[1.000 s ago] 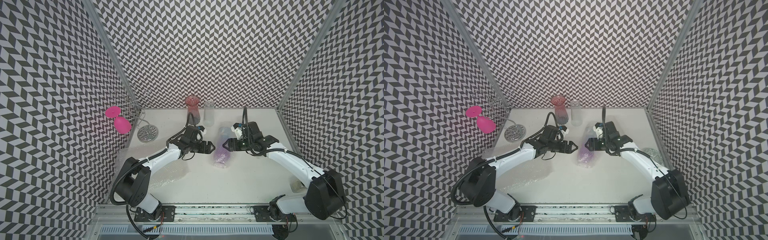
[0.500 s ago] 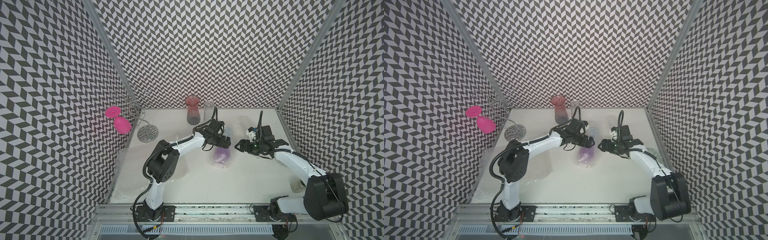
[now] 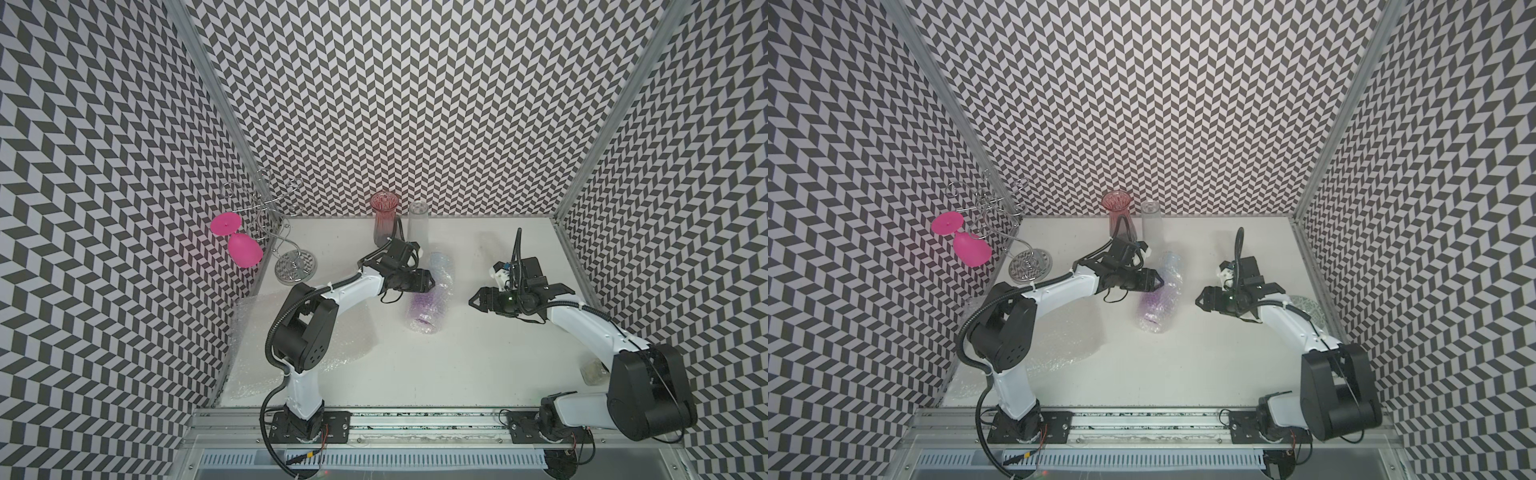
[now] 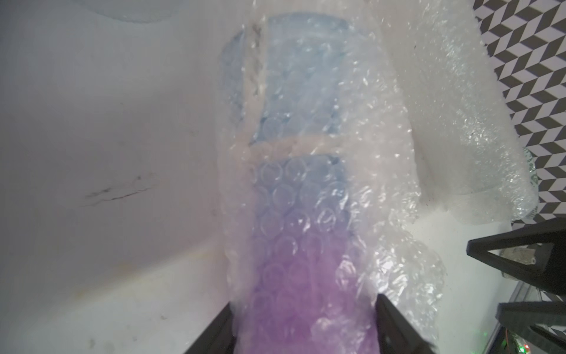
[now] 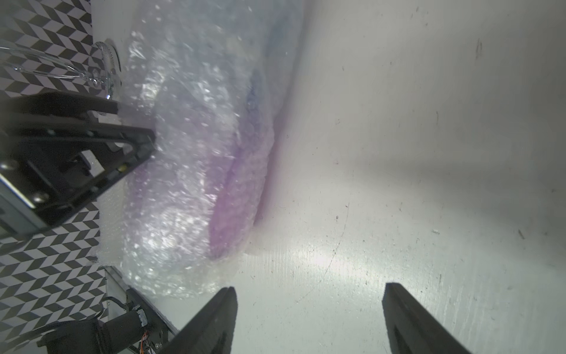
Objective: Unwrap the vase from the bubble wrap
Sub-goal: Adjust the bubble wrap at the center of the board.
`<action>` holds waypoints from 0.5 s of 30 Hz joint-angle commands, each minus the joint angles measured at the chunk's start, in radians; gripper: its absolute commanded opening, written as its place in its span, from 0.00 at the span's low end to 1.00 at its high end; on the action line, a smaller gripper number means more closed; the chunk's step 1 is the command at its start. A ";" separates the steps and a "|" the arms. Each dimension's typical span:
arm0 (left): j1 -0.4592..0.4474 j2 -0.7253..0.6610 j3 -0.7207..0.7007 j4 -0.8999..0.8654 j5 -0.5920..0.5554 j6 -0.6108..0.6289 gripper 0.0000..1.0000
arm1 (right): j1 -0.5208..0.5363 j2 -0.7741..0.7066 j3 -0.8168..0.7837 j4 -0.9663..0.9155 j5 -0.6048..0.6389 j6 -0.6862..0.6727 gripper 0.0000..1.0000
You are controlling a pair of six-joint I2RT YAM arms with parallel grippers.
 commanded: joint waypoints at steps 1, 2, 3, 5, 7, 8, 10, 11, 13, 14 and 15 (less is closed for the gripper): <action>0.031 0.017 -0.087 -0.072 -0.026 0.008 0.62 | -0.002 -0.016 -0.018 0.041 -0.029 -0.012 0.78; 0.038 0.008 -0.106 -0.066 -0.023 0.008 0.61 | -0.001 -0.019 -0.021 0.044 -0.031 -0.012 0.77; 0.045 -0.001 -0.127 -0.059 -0.019 0.006 0.59 | -0.001 -0.022 -0.024 0.045 -0.032 -0.011 0.78; 0.053 -0.012 -0.160 -0.054 -0.020 0.006 0.53 | 0.002 -0.026 -0.027 0.047 -0.029 -0.009 0.78; 0.060 -0.023 -0.196 -0.046 -0.022 0.006 0.49 | 0.009 -0.028 -0.029 0.049 -0.030 -0.007 0.77; 0.064 -0.028 -0.213 -0.042 -0.024 0.006 0.47 | 0.012 -0.028 -0.027 0.048 -0.028 -0.005 0.77; 0.072 -0.036 -0.256 -0.028 -0.022 0.005 0.42 | 0.029 -0.028 -0.026 0.050 -0.021 -0.003 0.77; 0.074 -0.039 -0.271 -0.025 -0.021 0.005 0.41 | 0.036 -0.028 -0.025 0.050 -0.020 -0.001 0.77; 0.078 -0.042 -0.300 -0.021 -0.023 0.005 0.37 | 0.058 -0.023 -0.019 0.051 -0.018 0.000 0.77; 0.078 -0.042 -0.312 -0.019 -0.023 0.004 0.37 | 0.068 -0.019 -0.015 0.051 -0.016 0.000 0.77; 0.079 -0.041 -0.324 -0.015 -0.023 0.004 0.36 | 0.082 -0.015 -0.010 0.051 -0.015 -0.001 0.77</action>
